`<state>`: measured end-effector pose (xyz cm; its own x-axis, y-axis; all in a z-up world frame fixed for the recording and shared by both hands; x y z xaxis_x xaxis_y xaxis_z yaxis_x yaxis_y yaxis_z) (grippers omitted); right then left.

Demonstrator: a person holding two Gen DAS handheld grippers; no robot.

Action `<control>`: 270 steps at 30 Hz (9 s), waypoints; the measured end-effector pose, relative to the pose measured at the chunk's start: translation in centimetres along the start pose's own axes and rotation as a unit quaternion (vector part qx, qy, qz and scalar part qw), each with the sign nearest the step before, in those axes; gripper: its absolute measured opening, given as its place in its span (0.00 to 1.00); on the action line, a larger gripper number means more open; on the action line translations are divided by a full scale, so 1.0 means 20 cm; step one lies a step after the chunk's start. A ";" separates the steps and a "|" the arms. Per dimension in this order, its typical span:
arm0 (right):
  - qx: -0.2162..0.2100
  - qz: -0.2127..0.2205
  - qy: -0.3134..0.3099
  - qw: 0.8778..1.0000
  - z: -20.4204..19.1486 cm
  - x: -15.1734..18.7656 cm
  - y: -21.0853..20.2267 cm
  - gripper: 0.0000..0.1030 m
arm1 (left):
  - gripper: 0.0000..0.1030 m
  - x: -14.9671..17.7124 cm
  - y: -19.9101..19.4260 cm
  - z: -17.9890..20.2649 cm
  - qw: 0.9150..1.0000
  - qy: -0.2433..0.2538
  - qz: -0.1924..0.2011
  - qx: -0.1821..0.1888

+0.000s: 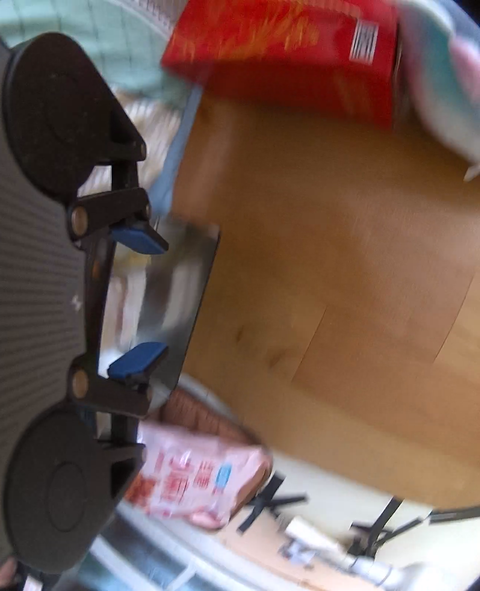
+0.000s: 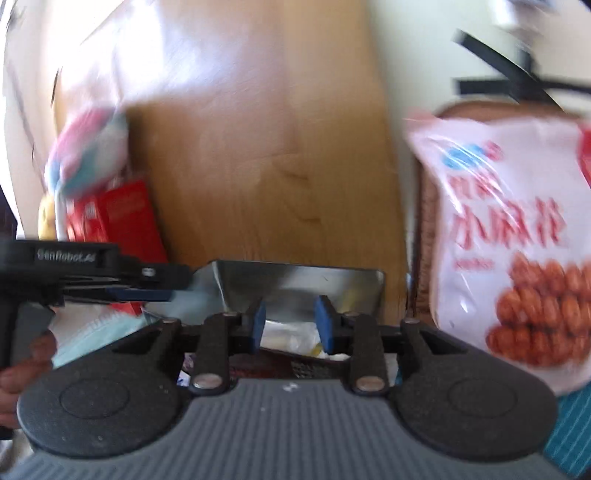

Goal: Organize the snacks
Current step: 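Carry the bread pack over the black tin box and open the left gripper, then grasp the pink UHA candy box with the left gripper and lift it, then lower the candy box into the black tin box and release it, then reach the left gripper to the green leaf-print packet and grasp it, then carry the green leaf-print packet into the tin box and release it, then reach the left gripper to the green cracker packet and grasp it, then carry the green cracker packet into the tin box and release it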

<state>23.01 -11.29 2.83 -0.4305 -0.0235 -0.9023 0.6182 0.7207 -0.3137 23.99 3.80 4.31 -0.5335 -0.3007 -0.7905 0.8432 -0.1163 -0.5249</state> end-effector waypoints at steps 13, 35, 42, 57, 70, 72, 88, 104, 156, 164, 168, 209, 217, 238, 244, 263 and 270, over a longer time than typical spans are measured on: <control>-0.002 -0.053 0.024 0.998 -0.01 0.17 0.05 0.21 | 0.53 0.08 0.07 -0.04 0.999 0.003 -0.034 -0.010; -0.020 -0.161 -0.064 0.985 -0.37 0.36 0.15 0.35 | 0.38 0.24 0.11 -0.05 0.990 0.004 -0.140 -0.015; -0.018 -0.085 -0.076 0.993 -0.48 0.25 -0.15 0.33 | 0.39 0.24 -0.33 0.12 0.994 0.078 -0.069 0.008; -0.117 -0.128 -0.032 0.984 -0.79 0.68 -0.67 0.33 | 0.41 0.93 -0.94 -0.05 0.989 0.060 -0.132 0.023; -0.112 -0.196 -0.088 0.970 -0.80 0.73 -0.63 0.39 | 0.42 0.94 -0.98 -0.06 0.989 0.062 -0.128 0.044; -0.110 -0.200 -0.091 0.969 -0.81 0.75 -0.60 0.37 | 0.41 0.94 -0.98 -0.04 0.989 0.076 -0.123 0.029; -0.006 -0.052 -0.118 0.992 -0.45 0.09 -0.28 0.31 | 0.41 0.14 -0.51 0.20 0.995 0.089 -0.015 0.041; 0.037 -0.060 -0.045 0.997 -0.08 -0.02 0.17 0.52 | 0.52 -0.04 0.06 0.13 0.998 0.048 -0.030 -0.022; -0.205 -0.261 -0.219 0.918 -1.29 0.67 0.11 0.74 | 0.29 0.78 -1.00 -0.64 0.991 -0.088 -0.103 0.003; -0.185 -0.236 -0.218 0.929 -1.31 0.62 -0.05 0.28 | 0.23 0.68 -0.94 -0.54 0.993 -0.061 -0.099 0.028; -0.156 -0.195 -0.192 0.949 -1.19 0.49 -0.13 0.28 | 0.23 0.54 -0.89 -0.39 0.995 -0.029 -0.080 0.054; -0.037 -0.189 0.002 0.981 -0.38 0.35 0.19 0.53 | 0.44 0.32 -0.02 -0.06 0.981 -0.023 -0.181 0.071; -0.019 -0.169 -0.022 0.985 -0.46 0.32 0.20 0.34 | 0.31 0.33 -0.04 -0.04 0.983 -0.029 -0.171 0.062; -0.222 -0.240 -0.164 0.931 -1.29 0.69 -0.21 0.34 | 0.32 0.80 -0.97 -0.45 0.993 -0.054 -0.103 0.004; -0.198 -0.258 -0.165 0.931 -1.24 0.71 -0.30 0.38 | 0.44 0.85 -0.96 -0.42 0.993 -0.041 -0.110 0.018; -0.205 -0.287 -0.187 0.917 -1.23 0.73 -0.25 0.42 | 0.51 0.84 -0.96 -0.44 0.993 -0.045 -0.109 0.021; -0.211 -0.284 -0.182 0.917 -1.20 0.73 -0.22 0.42 | 0.46 0.83 -0.92 -0.43 0.992 -0.040 -0.118 0.025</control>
<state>-1.73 1.72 -1.79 -0.3090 -0.6533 -0.6912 0.0194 0.7223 -0.6914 -0.96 9.10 -1.83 -0.7114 -0.3342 -0.6183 0.6985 -0.2391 -0.6744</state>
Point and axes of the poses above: each gripper's, at about its wrist camera, not at the fingertips, and y roughly the way its jaws point, z to its right, x to its underside, the point moved 5 cm from there along y, roughly the way its jaws point, and after that the axes turned 10 degrees about -x, right-handed, at the moved point
